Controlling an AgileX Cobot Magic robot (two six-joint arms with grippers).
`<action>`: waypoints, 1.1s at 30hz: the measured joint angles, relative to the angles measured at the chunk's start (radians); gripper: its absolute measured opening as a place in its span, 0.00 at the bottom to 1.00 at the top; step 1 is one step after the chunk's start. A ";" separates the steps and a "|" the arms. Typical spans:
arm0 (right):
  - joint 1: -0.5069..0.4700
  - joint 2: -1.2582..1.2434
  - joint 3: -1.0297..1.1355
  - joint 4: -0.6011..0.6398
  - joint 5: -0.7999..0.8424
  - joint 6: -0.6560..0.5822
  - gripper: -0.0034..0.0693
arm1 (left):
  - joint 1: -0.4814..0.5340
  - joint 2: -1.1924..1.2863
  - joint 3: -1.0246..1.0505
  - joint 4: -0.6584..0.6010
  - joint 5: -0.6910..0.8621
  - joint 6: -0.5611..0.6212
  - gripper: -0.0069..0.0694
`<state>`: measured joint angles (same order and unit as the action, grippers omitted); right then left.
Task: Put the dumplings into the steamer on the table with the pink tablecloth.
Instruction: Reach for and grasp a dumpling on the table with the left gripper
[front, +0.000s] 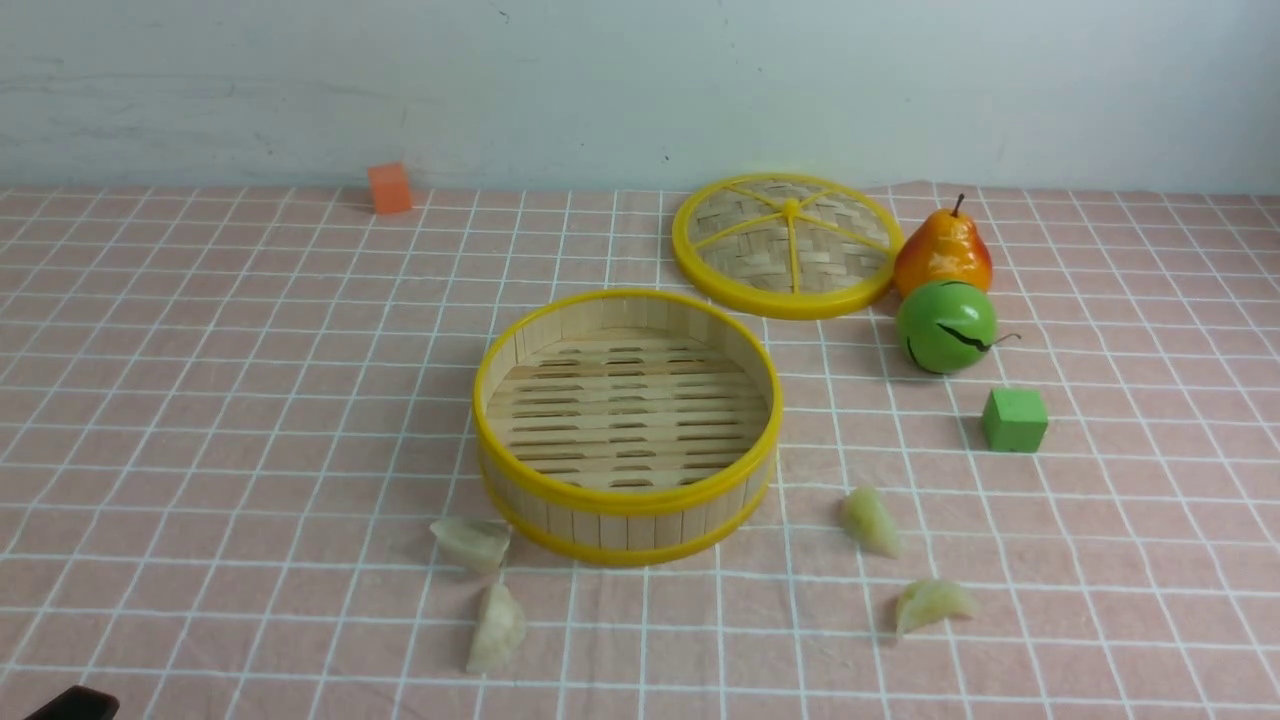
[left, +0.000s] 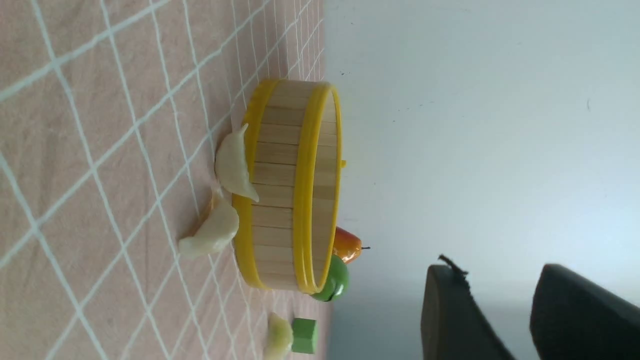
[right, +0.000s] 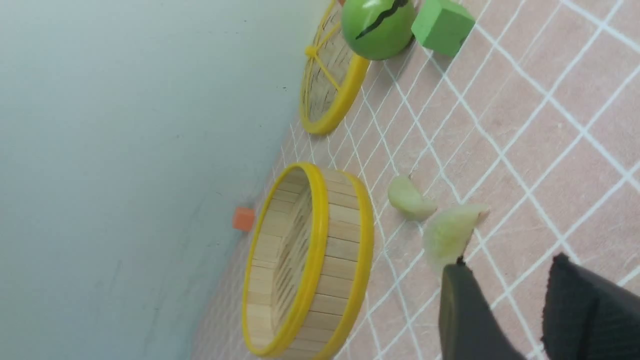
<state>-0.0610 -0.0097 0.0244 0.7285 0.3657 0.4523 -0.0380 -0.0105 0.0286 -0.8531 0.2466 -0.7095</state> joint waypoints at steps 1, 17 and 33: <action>0.000 0.000 0.000 0.000 -0.002 -0.032 0.38 | 0.000 0.000 -0.008 0.002 0.008 0.046 0.40; 0.000 0.525 -0.471 -0.063 0.139 -0.654 0.02 | 0.000 0.502 -0.564 0.303 0.478 0.603 0.07; 0.367 1.029 -0.877 -0.225 0.637 -0.904 0.04 | -0.279 1.209 -0.881 0.575 0.657 0.650 0.16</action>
<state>0.3063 1.0196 -0.8525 0.5031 1.0031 -0.4514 -0.3166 1.1982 -0.8525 -0.2778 0.9040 -0.0600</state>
